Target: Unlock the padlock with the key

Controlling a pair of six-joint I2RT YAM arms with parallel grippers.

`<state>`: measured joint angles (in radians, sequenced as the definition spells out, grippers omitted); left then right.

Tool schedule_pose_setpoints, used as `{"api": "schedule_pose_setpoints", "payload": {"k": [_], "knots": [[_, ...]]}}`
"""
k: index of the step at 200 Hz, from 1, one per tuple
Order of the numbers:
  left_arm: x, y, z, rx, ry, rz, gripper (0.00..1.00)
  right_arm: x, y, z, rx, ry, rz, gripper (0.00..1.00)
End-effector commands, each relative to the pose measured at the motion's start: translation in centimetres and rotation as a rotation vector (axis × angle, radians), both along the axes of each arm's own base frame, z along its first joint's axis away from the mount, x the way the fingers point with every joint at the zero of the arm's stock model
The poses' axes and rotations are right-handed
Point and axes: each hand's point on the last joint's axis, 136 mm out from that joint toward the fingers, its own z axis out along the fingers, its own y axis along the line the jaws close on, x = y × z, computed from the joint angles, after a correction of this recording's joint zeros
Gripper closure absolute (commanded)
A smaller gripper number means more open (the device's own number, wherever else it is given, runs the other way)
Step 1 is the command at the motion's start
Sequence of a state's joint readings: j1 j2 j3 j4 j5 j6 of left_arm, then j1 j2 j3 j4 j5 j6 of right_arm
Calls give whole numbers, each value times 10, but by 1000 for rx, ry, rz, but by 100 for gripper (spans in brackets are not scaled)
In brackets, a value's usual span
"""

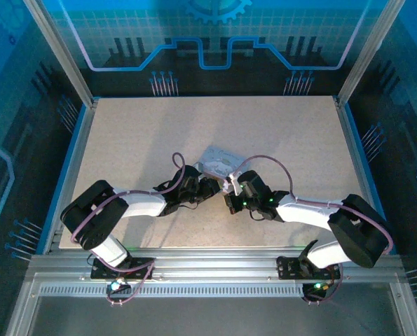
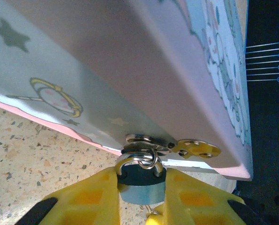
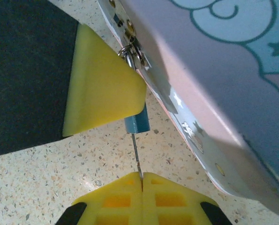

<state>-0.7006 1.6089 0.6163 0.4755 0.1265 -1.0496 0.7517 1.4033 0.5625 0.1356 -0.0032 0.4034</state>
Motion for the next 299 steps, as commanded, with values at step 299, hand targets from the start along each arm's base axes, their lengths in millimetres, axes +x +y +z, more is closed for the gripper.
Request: {"api": "schedule_pose_setpoints", "payload": {"k": [299], "knots": [[0,-5,12,-46,4,24,76,45,28,46,218,-66,-32,100]]}}
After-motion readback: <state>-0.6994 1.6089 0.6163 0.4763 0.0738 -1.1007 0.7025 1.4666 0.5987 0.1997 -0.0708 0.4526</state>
